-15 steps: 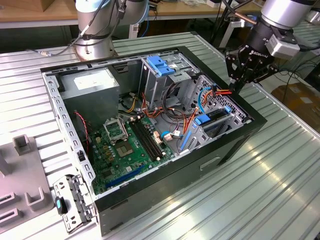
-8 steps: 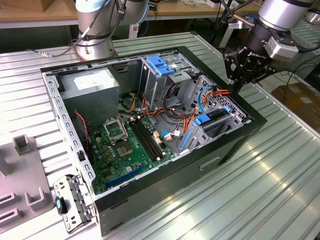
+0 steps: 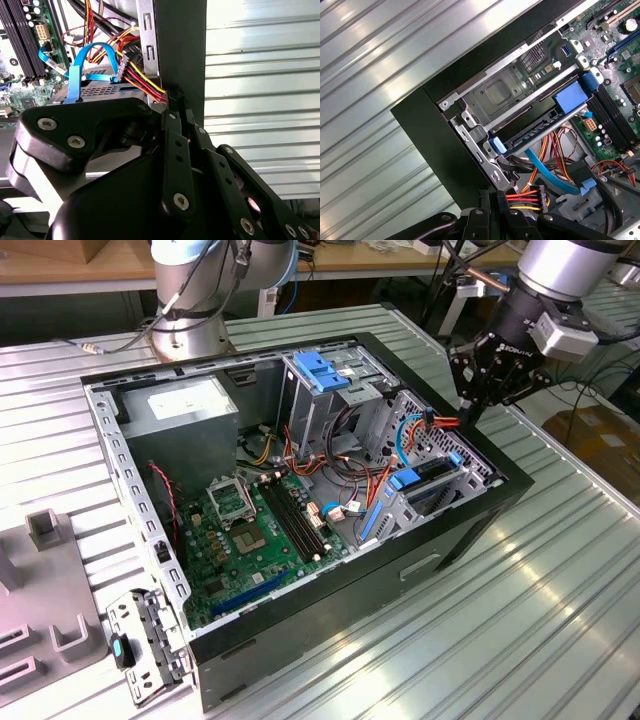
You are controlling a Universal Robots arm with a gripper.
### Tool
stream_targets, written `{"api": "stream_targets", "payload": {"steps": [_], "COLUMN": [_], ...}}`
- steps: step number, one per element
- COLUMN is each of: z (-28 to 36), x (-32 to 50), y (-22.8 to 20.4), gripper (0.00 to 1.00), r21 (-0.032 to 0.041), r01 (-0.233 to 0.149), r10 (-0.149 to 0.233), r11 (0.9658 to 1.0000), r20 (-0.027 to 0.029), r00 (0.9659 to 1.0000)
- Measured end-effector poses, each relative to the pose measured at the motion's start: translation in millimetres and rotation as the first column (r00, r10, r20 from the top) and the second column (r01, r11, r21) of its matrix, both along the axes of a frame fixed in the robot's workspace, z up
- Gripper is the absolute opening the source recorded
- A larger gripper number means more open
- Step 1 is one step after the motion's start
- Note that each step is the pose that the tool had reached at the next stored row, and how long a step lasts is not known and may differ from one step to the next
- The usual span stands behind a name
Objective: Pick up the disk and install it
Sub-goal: 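Insert the first disk wire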
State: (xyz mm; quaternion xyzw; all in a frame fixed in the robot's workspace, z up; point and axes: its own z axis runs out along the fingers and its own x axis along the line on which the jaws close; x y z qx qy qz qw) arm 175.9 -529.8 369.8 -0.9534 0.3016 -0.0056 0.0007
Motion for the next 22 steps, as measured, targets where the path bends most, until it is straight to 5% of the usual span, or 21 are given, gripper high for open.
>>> {"api": "stream_targets", "payload": {"steps": [4, 8, 11, 17, 22], "z": [0.1, 0.1, -0.1, -0.2, -0.5], "x": [0.1, -8.3, -8.6, -8.7, -8.8], "y": [0.0, 0.0, 0.0, 0.0, 0.0], "gripper": [0.16, 0.16, 0.16, 0.16, 0.16], "r21": [-0.0003, -0.0003, -0.0001, -0.0003, -0.0003], "r01": [0.000, 0.003, 0.038, 0.119, 0.177], "r10": [0.000, -0.003, -0.038, -0.119, -0.177], "r11": [1.0000, 1.0000, 0.9993, 0.9929, 0.9842], "r20": [0.0000, 0.0000, 0.0000, 0.0000, 0.0000], "r00": [1.0000, 1.0000, 0.9993, 0.9929, 0.9842]}}
